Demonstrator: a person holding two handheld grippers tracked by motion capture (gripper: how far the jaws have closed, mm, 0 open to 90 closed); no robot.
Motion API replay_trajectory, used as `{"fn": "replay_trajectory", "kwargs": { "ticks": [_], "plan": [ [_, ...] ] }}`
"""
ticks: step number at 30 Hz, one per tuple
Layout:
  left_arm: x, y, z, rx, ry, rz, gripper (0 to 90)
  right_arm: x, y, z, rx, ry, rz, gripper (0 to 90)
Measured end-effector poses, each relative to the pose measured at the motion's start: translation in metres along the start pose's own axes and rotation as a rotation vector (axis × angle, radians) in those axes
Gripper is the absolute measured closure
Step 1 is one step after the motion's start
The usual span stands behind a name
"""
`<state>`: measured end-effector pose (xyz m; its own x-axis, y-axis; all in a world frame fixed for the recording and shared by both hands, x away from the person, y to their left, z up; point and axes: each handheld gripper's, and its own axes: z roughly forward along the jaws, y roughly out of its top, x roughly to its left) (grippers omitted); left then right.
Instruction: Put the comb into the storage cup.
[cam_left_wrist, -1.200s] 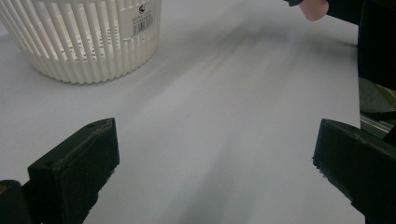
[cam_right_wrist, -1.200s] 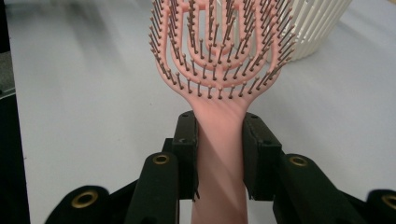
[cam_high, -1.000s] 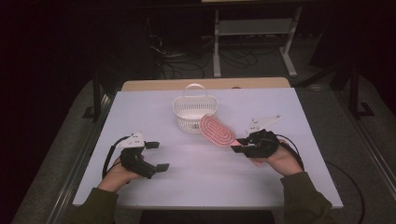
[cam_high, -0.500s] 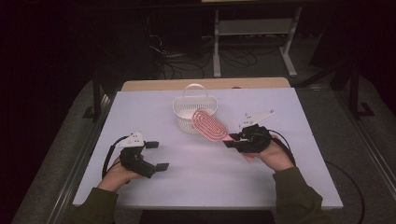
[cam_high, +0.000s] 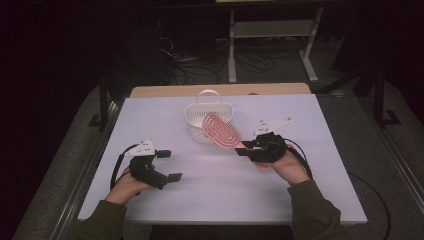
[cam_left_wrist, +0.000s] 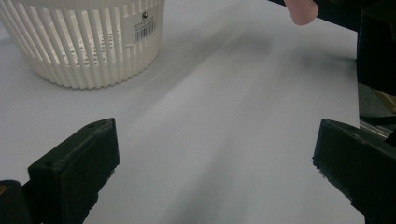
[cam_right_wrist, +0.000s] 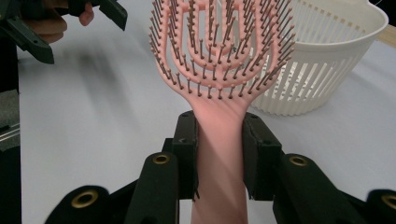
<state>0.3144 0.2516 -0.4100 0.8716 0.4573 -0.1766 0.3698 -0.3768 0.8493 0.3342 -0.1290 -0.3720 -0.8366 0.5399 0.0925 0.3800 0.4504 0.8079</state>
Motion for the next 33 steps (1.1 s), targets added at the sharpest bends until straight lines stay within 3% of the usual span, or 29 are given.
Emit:
{"fn": "replay_trajectory", "kwargs": {
  "ticks": [19, 33],
  "plan": [
    [0.002, 0.014, 0.002, -0.047, 0.002, -0.007, 0.0, -0.001, -0.001, 0.002, 0.001, 0.001, -0.002, 68.8],
    [0.004, 0.033, 0.009, -0.068, 0.002, 0.004, 0.0, -0.003, -0.001, -0.001, -0.011, -0.005, -0.001, 68.8]
  ]
}}
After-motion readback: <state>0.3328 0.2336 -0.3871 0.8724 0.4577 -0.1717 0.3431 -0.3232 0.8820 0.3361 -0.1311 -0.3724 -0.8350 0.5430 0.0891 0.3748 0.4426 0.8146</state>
